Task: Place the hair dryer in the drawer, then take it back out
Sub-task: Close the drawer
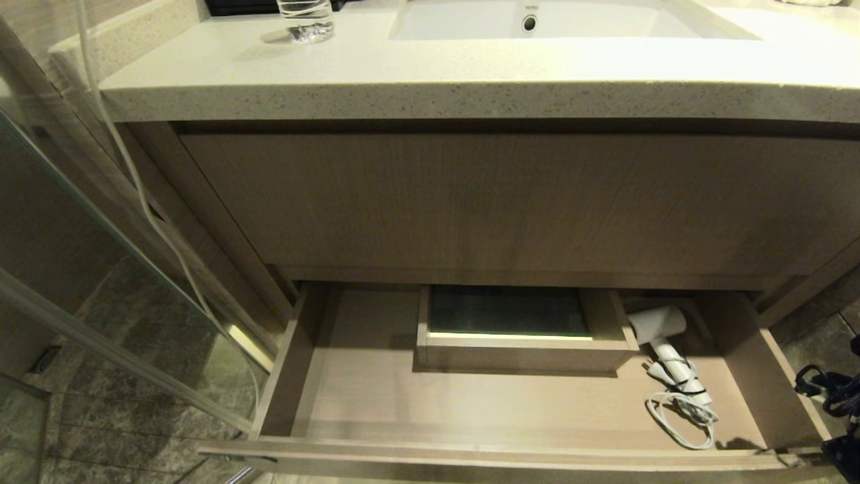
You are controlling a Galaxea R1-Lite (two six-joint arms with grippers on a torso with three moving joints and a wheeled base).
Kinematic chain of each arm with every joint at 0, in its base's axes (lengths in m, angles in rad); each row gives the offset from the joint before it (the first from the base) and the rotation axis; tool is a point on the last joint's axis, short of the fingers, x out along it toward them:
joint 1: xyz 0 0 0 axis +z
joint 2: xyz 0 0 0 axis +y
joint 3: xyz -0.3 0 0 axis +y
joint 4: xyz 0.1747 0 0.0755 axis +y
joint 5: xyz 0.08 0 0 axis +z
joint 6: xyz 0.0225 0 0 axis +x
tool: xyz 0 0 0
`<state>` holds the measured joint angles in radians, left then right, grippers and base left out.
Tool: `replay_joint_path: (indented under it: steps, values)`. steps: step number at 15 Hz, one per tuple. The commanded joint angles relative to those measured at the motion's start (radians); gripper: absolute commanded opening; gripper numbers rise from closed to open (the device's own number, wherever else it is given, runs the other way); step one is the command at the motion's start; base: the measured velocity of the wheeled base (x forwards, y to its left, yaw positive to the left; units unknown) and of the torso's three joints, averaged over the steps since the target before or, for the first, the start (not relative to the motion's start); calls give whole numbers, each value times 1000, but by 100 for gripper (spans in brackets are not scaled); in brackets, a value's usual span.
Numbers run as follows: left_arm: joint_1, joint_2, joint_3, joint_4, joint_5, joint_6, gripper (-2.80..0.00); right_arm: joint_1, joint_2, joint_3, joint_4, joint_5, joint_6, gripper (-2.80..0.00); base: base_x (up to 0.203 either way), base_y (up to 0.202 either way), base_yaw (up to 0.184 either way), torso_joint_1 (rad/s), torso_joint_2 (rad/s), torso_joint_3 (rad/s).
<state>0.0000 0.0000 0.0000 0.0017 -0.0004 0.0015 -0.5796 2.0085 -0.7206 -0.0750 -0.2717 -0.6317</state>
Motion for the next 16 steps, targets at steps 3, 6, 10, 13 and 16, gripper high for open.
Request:
replay_joint_path:
  steps: [3,6,10,13,16]
  values:
    - [0,0,0,0,0,0,-280,76,-67,-1,-194,45,73,-280,0,0,0,0,0,0]
    - [0,0,0,0,0,0,-280,171,-78,-1,-440,45,115,-280,0,0,0,0,0,0]
    - [0,0,0,0,0,0,-280,219,-83,-10,-536,48,124,-280,0,0,0,0,0,0]
    - [0,0,0,0,0,0,-280,219,-86,-7,-525,79,93,-280,0,0,0,0,0,0]
    - [0,0,0,0,0,0,-280,219,-98,0,-523,107,56,-280,0,0,0,0,0,0]
